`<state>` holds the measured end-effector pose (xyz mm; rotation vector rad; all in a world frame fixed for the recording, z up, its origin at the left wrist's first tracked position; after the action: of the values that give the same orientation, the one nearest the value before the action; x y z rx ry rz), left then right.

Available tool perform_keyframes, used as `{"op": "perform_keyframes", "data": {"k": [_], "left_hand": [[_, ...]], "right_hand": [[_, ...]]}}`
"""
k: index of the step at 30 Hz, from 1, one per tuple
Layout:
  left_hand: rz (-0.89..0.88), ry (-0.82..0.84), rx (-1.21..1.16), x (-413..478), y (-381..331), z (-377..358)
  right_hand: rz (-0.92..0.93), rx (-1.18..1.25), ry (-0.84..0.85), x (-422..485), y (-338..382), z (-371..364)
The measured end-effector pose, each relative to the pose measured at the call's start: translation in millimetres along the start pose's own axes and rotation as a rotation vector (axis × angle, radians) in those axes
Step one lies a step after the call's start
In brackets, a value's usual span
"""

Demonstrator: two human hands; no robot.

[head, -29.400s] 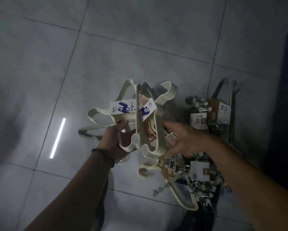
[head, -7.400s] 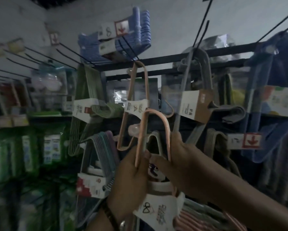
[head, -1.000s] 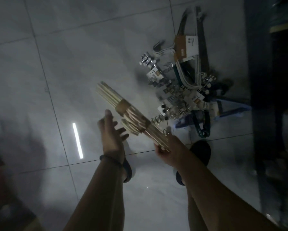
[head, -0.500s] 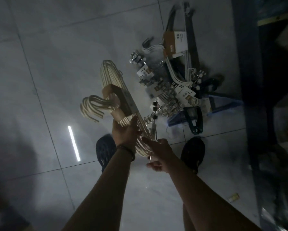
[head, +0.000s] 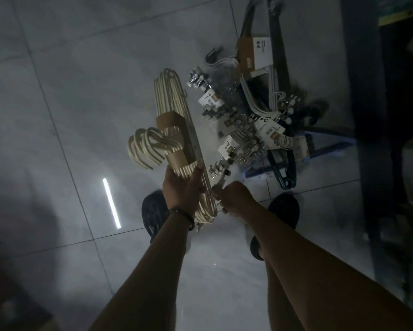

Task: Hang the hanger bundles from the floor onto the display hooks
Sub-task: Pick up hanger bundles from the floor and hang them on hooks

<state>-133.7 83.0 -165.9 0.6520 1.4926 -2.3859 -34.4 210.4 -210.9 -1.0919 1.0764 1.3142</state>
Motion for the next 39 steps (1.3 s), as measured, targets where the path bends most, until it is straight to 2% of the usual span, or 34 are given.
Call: {"op": "perform_keyframes", "data": {"k": [4, 7, 9, 14, 18, 21, 24, 25, 29, 33, 36, 39], "left_hand": [[-0.022, -0.011, 0.135, 6.7, 5.6, 4.8], [-0.051, -0.008, 0.302, 17.2, 11.1, 13.7], [-0.073, -0.01, 0.354, 22.3, 12.8, 19.9], [-0.001, -0.127, 0.278, 28.7, 18.9, 39.3], [-0.046, -0.222, 0.236, 32.1, 3.7, 47.6], [0.036, -0.125, 0.014, 39.5, -7.5, 33.5], [0.126, 0.017, -0.181, 43.6, -16.6, 4.6], [0.144, 0.06, -0.194, 44.0, -18.2, -6.4], [0.254, 0.176, -0.236, 45.8, -11.7, -50.5], [0.455, 0.242, -0.362, 59.9, 22.1, -86.1], [0.529, 0.25, -0.403, 74.9, 54.2, -104.8], [0.553, 0.225, -0.384, 85.5, 82.8, -114.4]], "right_hand": [[0.034, 0.17, 0.041, -8.5, 7.2, 2.7], [0.251, 0.074, -0.041, -19.8, 21.9, 12.1], [0.292, 0.086, -0.07, -21.6, 28.6, 21.5], [0.291, 0.078, -0.25, -2.4, 59.5, 32.3], [0.209, 0.122, -0.102, 22.7, 80.1, 31.3], [0.193, 0.138, -0.035, 24.7, 84.1, 36.0], [0.226, 0.055, -0.166, 20.8, 76.2, 59.1], [0.275, -0.019, -0.253, 20.0, 71.6, 70.7], [0.357, -0.007, -0.535, 33.3, 57.4, 137.6], [0.422, -0.382, -0.764, 75.2, 82.8, 194.6], [0.445, -0.708, -0.792, 110.4, 109.6, 206.4], [0.35, -0.998, -0.871, 139.0, 121.1, 201.1]]}}
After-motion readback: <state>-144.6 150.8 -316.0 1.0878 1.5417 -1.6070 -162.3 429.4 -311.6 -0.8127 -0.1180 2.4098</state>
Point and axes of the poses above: each hand's wrist, its own x-axis towards the middle knuckle, its own z-axis out of the back of the hand, y = z × x, the point moved 4 cm from there along x, towards the middle knuckle, and after that the axes turned 13 degrees about -z, right-handed, at the moved point
